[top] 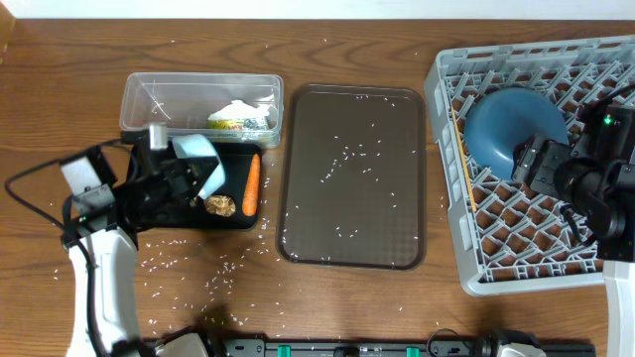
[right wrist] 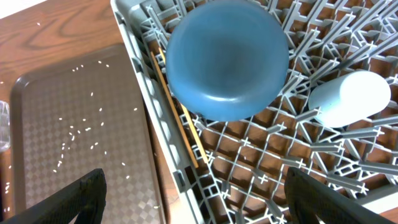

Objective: Sort waste into correct bins and load items into the dishwasher rack

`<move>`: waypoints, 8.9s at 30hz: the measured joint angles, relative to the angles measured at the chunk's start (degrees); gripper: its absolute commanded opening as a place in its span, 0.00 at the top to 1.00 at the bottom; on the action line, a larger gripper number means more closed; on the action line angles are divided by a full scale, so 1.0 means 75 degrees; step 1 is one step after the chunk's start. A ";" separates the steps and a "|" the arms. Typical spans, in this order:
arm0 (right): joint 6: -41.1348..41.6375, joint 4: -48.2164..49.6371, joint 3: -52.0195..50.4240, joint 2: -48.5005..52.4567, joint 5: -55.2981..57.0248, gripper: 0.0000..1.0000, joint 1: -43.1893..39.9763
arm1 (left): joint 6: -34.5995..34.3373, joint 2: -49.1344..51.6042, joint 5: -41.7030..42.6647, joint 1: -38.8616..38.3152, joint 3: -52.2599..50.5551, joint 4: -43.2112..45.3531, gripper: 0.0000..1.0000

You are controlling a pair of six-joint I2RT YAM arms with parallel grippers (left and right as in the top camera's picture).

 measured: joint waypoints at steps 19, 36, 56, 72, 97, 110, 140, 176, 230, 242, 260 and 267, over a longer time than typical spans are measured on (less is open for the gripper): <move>0.0000 -0.0009 0.0000 0.0000 -0.0003 0.16 0.0000 | 0.1743 0.1201 0.2142 0.0708 -0.0318 0.0434 0.94; 0.0000 0.0026 0.0000 0.0000 0.0000 0.15 0.0000 | 0.2352 0.1912 0.2256 0.0714 -0.0487 0.0694 0.94; 0.0000 0.0050 0.0000 0.0000 0.0000 0.15 0.0000 | 0.1489 0.1912 0.1982 0.0705 -0.0504 0.1160 0.94; 0.0000 0.0073 0.0000 -0.0003 0.0000 0.15 0.0000 | 0.1352 0.1912 0.2101 0.0557 -0.0644 0.1629 0.94; 0.0099 0.0358 0.0000 0.0000 -0.0198 0.14 0.0000 | -0.4389 0.1891 -0.0729 -0.3812 -0.0058 0.9241 0.94; 0.0516 0.0356 0.0000 -0.0003 -0.0437 0.14 0.0000 | -0.5840 0.5126 -0.2535 -0.7160 0.3984 0.9410 0.94; 0.0551 0.0047 0.0000 0.0000 -0.0554 0.14 0.0000 | -0.7784 0.8416 -0.4336 -0.8539 0.6647 1.0244 0.94; 0.0536 0.0044 0.0000 0.0000 -0.0562 0.14 0.0000 | -0.8253 0.8626 -0.4269 -0.8612 0.6647 1.0092 0.85; -0.1081 0.0557 -0.0050 -0.1489 -0.2066 0.01 0.0009 | -0.1830 0.1982 -0.6516 -0.5910 0.6802 -0.4383 0.02; -0.1906 0.0393 0.0000 -0.3334 -0.3407 0.01 0.0032 | -0.1169 -0.1617 -0.9783 -0.5648 0.6819 -0.7347 0.02; -0.2127 0.0125 -0.0003 -0.3401 -0.3363 0.01 0.0032 | -0.1070 -0.2975 -1.0133 -0.5651 0.6816 -0.7423 0.02; -0.3232 0.1378 -0.1300 -0.4351 -0.3118 0.01 0.0032 | -0.1070 -0.2973 -1.0136 -0.5648 0.6816 -0.7428 0.02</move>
